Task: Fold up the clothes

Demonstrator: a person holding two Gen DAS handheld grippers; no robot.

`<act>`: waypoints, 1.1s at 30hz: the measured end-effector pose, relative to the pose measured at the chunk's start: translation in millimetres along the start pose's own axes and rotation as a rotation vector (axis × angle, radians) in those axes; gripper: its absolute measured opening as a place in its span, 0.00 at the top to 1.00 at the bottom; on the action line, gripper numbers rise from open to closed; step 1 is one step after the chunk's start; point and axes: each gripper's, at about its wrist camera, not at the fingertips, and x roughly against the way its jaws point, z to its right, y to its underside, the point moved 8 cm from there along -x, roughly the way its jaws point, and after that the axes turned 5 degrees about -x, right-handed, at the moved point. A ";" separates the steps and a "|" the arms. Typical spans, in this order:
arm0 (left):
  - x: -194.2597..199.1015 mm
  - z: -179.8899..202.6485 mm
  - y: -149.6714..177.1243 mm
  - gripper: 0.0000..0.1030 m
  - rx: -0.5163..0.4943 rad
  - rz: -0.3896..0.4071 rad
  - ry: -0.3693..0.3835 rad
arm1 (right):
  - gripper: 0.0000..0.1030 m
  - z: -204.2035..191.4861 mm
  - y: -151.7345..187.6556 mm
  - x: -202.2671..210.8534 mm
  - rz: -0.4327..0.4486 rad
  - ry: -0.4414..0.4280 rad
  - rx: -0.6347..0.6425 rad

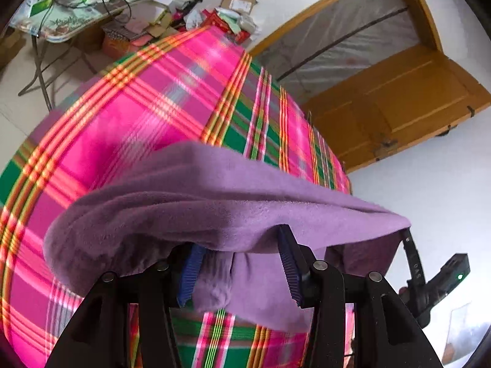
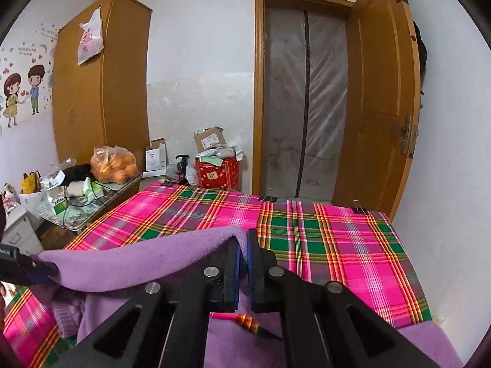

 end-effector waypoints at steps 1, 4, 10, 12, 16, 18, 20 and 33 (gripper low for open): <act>0.5 0.7 -4.5 0.52 -0.006 0.002 -0.006 | 0.96 0.5 -1.2 -3.9 -0.001 0.004 0.001; 1.3 0.4 -20.5 0.52 -0.014 0.025 -0.015 | 0.96 3.5 -3.2 -17.8 -0.010 0.015 0.001; -15.4 -5.8 -51.9 0.52 -0.036 0.032 -0.089 | 0.96 16.2 -2.7 -48.6 -0.038 0.064 -0.006; -21.1 -6.4 -62.2 0.52 -0.058 0.044 -0.119 | 0.96 22.0 -1.4 -60.9 -0.056 0.076 -0.020; -37.7 -10.1 -78.4 0.52 -0.063 0.034 -0.138 | 0.96 32.3 3.1 -89.9 -0.107 0.115 -0.015; -47.3 -12.2 -85.1 0.52 -0.065 0.022 -0.149 | 0.96 35.9 3.2 -103.3 -0.126 0.127 -0.018; -56.3 -13.2 -90.7 0.52 -0.069 0.008 -0.160 | 0.96 39.5 3.2 -115.6 -0.140 0.142 -0.019; -88.2 -12.9 -108.7 0.52 -0.140 -0.030 -0.221 | 0.96 49.8 32.3 -194.0 -0.284 0.233 0.071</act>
